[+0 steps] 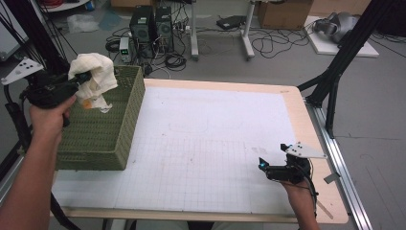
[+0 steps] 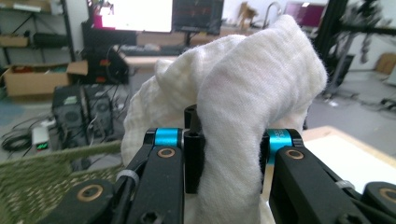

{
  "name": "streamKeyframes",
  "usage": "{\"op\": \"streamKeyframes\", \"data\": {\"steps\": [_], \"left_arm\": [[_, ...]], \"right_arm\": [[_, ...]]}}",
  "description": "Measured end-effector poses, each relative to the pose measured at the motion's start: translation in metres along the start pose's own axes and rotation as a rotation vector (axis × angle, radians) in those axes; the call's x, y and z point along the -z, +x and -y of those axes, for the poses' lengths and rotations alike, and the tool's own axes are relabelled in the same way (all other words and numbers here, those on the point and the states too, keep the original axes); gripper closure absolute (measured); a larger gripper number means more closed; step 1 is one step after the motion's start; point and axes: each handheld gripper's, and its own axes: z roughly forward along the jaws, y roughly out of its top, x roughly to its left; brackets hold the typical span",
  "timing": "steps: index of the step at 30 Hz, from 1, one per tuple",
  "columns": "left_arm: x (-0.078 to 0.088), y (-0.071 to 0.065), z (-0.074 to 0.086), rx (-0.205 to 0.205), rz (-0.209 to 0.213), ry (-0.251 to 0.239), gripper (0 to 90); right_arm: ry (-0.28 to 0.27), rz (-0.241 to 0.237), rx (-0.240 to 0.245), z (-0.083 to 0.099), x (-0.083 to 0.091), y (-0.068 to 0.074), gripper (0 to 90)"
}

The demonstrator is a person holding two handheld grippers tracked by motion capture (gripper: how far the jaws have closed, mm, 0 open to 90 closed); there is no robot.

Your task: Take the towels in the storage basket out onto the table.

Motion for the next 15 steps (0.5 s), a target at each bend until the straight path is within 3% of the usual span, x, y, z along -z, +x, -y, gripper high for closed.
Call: {"op": "streamKeyframes", "data": {"steps": [7, 15], "left_arm": [[0.001, -0.018, -0.012, -0.027, 0.053, -0.04, 74.8], [-0.003, -0.049, -0.021, -0.051, 0.182, -0.071, 74.9]], "right_arm": [[0.0, -0.008, -0.009, -0.001, 0.0, 0.002, 1.5], [0.002, -0.011, -0.002, -0.001, -0.001, 0.001, 1.5]]}}
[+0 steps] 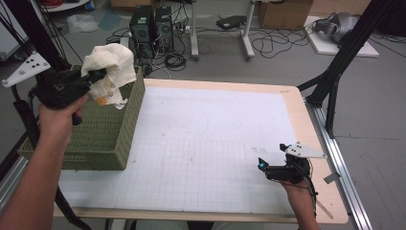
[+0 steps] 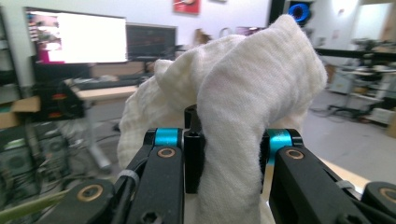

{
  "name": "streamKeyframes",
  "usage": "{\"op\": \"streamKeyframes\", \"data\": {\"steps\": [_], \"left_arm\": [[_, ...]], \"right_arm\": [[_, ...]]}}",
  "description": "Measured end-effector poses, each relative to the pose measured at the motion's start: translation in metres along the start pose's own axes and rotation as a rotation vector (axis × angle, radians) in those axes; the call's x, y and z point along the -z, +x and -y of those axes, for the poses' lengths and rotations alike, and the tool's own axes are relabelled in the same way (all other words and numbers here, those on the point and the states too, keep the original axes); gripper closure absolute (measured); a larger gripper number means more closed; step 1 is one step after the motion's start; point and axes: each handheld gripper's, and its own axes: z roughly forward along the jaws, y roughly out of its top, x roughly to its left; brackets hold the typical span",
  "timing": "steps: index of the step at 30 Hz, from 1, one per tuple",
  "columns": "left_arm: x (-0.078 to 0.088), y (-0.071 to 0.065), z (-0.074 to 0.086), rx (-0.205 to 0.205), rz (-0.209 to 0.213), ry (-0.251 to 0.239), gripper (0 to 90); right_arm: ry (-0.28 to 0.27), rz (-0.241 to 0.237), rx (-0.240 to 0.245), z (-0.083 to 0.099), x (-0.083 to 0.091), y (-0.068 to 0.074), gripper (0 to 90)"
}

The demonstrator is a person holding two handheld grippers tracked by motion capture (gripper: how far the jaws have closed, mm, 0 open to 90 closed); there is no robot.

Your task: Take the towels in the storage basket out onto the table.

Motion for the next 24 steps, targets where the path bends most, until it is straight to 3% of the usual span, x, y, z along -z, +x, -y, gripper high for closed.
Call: {"op": "streamKeyframes", "data": {"steps": [2, 8, 10, 11, 17, 22, 23, 24], "left_arm": [[-0.007, -0.012, -0.001, -0.013, 0.043, 0.002, 74.9], [-0.02, -0.032, 0.003, -0.024, 0.112, 0.008, 74.9], [-0.03, -0.045, 0.009, -0.027, 0.159, 0.025, 74.8], [-0.03, -0.045, 0.009, -0.027, 0.159, 0.025, 74.8], [-0.049, -0.071, 0.022, -0.026, 0.267, 0.054, 74.7], [-0.066, -0.097, 0.035, -0.035, 0.352, 0.073, 74.5], [-0.075, -0.108, 0.042, -0.032, 0.388, 0.084, 74.5], [-0.075, -0.108, 0.042, -0.032, 0.388, 0.084, 74.5]], "right_arm": [[0.003, -0.002, -0.003, 0.0, 0.0, 0.001, 1.5], [0.001, -0.004, 0.007, -0.001, 0.0, 0.001, 1.5], [0.002, -0.004, 0.008, -0.001, -0.001, 0.001, 1.5], [0.003, -0.003, 0.01, -0.001, -0.001, 0.001, 1.5], [-0.002, -0.003, 0.006, -0.001, 0.0, 0.001, 1.5], [-0.003, 0.001, 0.003, -0.001, 0.001, 0.0, 1.5], [-0.008, 0.004, 0.008, -0.001, 0.002, 0.0, 1.5], [-0.007, 0.005, 0.008, -0.001, 0.002, 0.0, 1.5]]}}
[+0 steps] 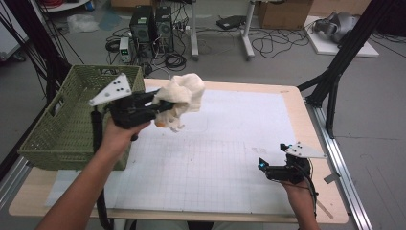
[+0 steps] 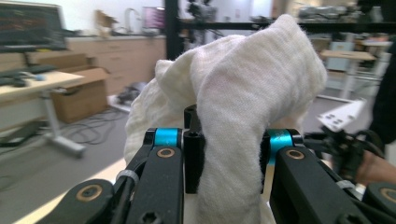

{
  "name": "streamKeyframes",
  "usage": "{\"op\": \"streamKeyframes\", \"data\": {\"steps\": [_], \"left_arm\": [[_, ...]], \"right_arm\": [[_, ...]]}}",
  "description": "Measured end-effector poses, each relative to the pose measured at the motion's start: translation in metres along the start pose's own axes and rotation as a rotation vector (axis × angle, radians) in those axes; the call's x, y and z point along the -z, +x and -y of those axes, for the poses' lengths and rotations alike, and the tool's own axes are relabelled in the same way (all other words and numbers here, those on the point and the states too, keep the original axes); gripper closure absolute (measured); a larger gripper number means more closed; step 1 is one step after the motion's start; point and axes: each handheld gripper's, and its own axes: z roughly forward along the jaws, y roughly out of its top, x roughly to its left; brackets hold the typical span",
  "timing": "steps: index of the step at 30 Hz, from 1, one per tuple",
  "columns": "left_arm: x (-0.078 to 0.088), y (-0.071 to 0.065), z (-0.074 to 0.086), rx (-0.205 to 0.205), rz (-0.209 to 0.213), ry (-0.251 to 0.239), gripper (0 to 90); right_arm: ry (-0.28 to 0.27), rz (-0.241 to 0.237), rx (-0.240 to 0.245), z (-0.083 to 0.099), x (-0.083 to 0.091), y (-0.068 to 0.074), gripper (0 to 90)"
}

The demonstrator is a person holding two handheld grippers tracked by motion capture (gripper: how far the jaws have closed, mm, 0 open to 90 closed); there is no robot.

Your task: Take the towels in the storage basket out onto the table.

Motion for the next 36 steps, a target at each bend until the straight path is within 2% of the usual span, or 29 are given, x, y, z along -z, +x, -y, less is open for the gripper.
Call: {"op": "streamKeyframes", "data": {"steps": [6, 7, 8, 9, 10, 14, 17, 19, 22, 23, 25, 26, 27, 29, 31, 32, 33, 34, 35, 36], "left_arm": [[-0.038, -0.022, 0.02, 0.012, 0.107, 0.03, 74.2], [-0.049, -0.031, 0.026, 0.018, 0.149, 0.041, 74.2], [-0.049, -0.031, 0.026, 0.018, 0.149, 0.041, 74.2], [-0.06, -0.04, 0.033, 0.028, 0.187, 0.049, 74.2], [-0.06, -0.04, 0.033, 0.028, 0.187, 0.049, 74.1], [-0.077, -0.056, 0.047, 0.044, 0.27, 0.064, 73.7], [-0.085, -0.062, 0.058, 0.061, 0.305, 0.084, 73.2], [-0.09, -0.062, 0.069, 0.078, 0.306, 0.098, 72.8], [-0.094, -0.056, 0.086, 0.119, 0.285, 0.129, 71.7], [-0.097, -0.053, 0.096, 0.13, 0.273, 0.148, 71.6], [-0.098, -0.052, 0.101, 0.137, 0.263, 0.16, 71.2], [-0.101, -0.045, 0.11, 0.142, 0.237, 0.191, 70.9], [-0.101, -0.045, 0.11, 0.142, 0.237, 0.191, 70.7], [-0.102, -0.034, 0.119, 0.176, 0.176, 0.223, 69.5], [-0.1, -0.022, 0.124, 0.174, 0.084, 0.27, 68.0], [-0.098, -0.017, 0.127, 0.184, 0.044, 0.279, 67.8], [-0.093, -0.007, 0.134, 0.202, -0.02, 0.291, 67.4], [-0.093, -0.007, 0.134, 0.202, -0.02, 0.291, 67.0], [-0.09, 0.001, 0.141, 0.196, -0.082, 0.332, 65.7], [-0.09, 0.001, 0.141, 0.196, -0.082, 0.332, 63.6]], "right_arm": [[0.0, 0.008, -0.006, 0.0, 0.001, -0.001, 1.5], [-0.002, 0.008, -0.008, 0.0, 0.001, -0.002, 1.5], [-0.004, 0.01, -0.009, 0.001, 0.001, -0.002, 1.5], [-0.004, 0.012, -0.012, 0.001, 0.002, -0.003, 1.5], [-0.006, 0.014, -0.014, 0.001, 0.002, -0.003, 1.6], [-0.009, 0.022, -0.023, 0.001, 0.004, -0.004, 1.5], [-0.008, 0.021, -0.027, 0.001, 0.005, -0.005, 1.5], [-0.007, 0.023, -0.03, 0.002, 0.004, -0.005, 1.5], [-0.005, 0.022, -0.027, 0.002, 0.004, -0.006, 1.5], [-0.007, 0.023, -0.031, 0.002, 0.004, -0.005, 1.6], [-0.007, 0.023, -0.029, 0.002, 0.003, -0.006, 1.5], [-0.005, 0.022, -0.027, 0.003, 0.003, -0.006, 1.5], [-0.001, 0.022, -0.03, 0.003, 0.002, -0.006, 1.6], [0.002, 0.02, -0.024, 0.003, 0.001, -0.006, 1.5], [0.005, 0.019, -0.021, 0.003, 0.0, -0.005, 1.5], [0.004, 0.019, -0.021, 0.003, 0.0, -0.005, 1.5], [0.006, 0.018, -0.016, 0.003, 0.0, -0.005, 1.6], [0.009, 0.017, -0.023, 0.004, -0.001, -0.005, 1.5], [0.011, 0.018, -0.021, 0.004, -0.001, -0.005, 1.5], [0.017, 0.014, -0.026, 0.005, -0.002, -0.005, 1.5]]}}
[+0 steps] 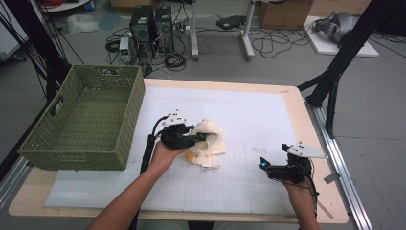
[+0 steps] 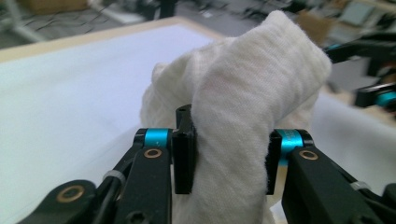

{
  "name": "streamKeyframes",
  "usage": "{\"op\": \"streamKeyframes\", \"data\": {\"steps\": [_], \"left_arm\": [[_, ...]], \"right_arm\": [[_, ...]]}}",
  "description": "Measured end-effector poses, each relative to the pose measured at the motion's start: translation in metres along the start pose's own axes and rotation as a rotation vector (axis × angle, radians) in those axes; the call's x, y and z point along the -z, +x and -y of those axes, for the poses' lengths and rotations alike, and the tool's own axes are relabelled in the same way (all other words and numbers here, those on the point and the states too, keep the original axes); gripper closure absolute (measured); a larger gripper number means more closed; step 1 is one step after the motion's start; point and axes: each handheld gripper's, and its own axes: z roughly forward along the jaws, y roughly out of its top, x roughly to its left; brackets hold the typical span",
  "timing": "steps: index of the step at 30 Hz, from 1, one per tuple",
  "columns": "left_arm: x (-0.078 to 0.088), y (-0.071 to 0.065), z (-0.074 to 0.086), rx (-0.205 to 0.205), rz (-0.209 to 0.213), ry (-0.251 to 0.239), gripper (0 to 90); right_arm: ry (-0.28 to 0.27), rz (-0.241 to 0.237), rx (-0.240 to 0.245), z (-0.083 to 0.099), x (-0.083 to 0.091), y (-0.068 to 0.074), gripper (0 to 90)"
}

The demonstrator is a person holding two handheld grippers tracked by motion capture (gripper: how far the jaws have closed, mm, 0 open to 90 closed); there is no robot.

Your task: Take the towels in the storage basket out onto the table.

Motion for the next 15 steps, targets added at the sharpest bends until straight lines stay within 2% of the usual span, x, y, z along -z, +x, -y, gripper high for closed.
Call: {"op": "streamKeyframes", "data": {"steps": [1, 2, 3, 4, 5, 6, 7, 9, 11, 12, 15], "left_arm": [[0.0, 0.004, 0.002, 0.002, -0.039, 0.022, 59.2], [0.0, 0.007, 0.004, 0.017, -0.091, 0.051, 51.0], [0.001, 0.01, 0.005, 0.026, -0.139, 0.069, 51.0], [0.002, 0.012, 0.005, 0.03, -0.179, 0.075, 38.1], [0.005, 0.013, 0.004, 0.028, -0.213, 0.065, 38.1], [0.009, 0.014, 0.003, 0.015, -0.237, 0.05, 34.4], [0.019, 0.015, 0.0, 0.01, -0.267, 0.015, 32.8], [0.024, 0.015, -0.002, 0.005, -0.268, 0.004, 31.5], [0.04, 0.014, -0.003, -0.008, -0.257, -0.041, 31.1], [0.04, 0.014, -0.003, -0.008, -0.257, -0.041, 30.3], [0.054, 0.013, -0.003, -0.034, -0.233, -0.066, 28.8]], "right_arm": [[0.002, 0.0, 0.0, 0.0, -0.001, 0.0, 1.5], [0.004, -0.002, 0.009, 0.0, -0.002, 0.0, 1.5], [0.004, -0.002, 0.009, 0.0, -0.002, 0.0, 1.5], [0.008, -0.005, 0.016, 0.0, -0.003, 0.002, 1.5], [0.008, -0.005, 0.016, 0.0, -0.003, 0.002, 1.5], [0.014, -0.012, 0.014, 0.0, -0.005, 0.004, 1.5], [0.012, -0.011, 0.019, 0.0, -0.005, 0.004, 1.5], [0.012, -0.015, 0.02, 0.0, -0.006, 0.006, 1.6], [0.012, -0.019, 0.022, 0.0, -0.007, 0.006, 1.5], [0.012, -0.019, 0.025, 0.0, -0.008, 0.007, 1.5], [0.009, -0.019, 0.025, -0.001, -0.009, 0.008, 1.5]]}}
